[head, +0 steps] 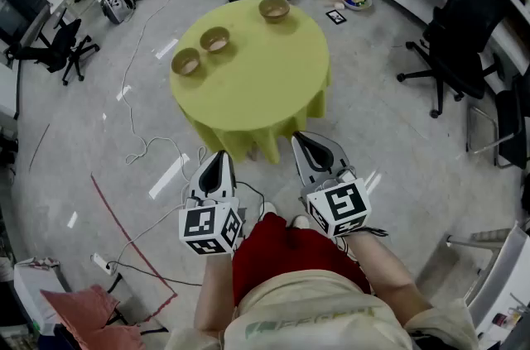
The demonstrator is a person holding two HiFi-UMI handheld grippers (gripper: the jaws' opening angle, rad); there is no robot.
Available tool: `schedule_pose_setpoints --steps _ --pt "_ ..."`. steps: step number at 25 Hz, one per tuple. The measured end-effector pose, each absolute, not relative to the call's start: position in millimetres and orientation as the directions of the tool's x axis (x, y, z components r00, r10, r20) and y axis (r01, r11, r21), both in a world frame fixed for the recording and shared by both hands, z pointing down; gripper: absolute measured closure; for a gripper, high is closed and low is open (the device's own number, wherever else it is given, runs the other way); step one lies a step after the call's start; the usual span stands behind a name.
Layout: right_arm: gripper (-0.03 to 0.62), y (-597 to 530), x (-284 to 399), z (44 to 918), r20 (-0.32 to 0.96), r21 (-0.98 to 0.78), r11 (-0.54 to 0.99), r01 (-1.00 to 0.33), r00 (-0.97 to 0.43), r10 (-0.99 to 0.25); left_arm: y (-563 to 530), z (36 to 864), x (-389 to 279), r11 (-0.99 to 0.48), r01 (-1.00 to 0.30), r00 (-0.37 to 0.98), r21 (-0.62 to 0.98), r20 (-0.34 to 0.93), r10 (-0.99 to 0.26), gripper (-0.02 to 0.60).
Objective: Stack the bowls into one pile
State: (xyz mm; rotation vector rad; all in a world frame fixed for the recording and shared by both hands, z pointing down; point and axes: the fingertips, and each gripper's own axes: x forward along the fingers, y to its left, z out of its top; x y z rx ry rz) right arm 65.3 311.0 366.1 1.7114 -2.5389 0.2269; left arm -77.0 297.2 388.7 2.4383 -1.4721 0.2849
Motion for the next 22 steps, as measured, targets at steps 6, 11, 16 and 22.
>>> schedule_pose_setpoints --steps 6,11,16,22 --pt "0.559 332.1 66.7 362.8 0.137 -0.094 0.364 -0.927 -0.374 -0.917 316.0 365.2 -77.5 -0.45 -0.885 0.465 0.117 0.25 -0.849 0.558" --pt "0.557 347.5 73.8 361.4 0.13 -0.094 0.362 -0.927 -0.372 -0.919 328.9 352.7 -75.0 -0.435 -0.894 0.447 0.102 0.217 -0.868 0.558" --pt "0.557 361.9 75.0 355.0 0.12 -0.065 0.358 -0.931 -0.364 -0.924 339.7 344.1 -83.2 -0.408 -0.907 0.421 0.103 0.205 -0.884 0.558" --pt "0.557 360.6 79.4 340.4 0.101 -0.055 0.365 -0.929 -0.369 -0.924 336.5 334.1 -84.2 -0.385 -0.92 0.393 0.077 0.203 -0.897 0.558"
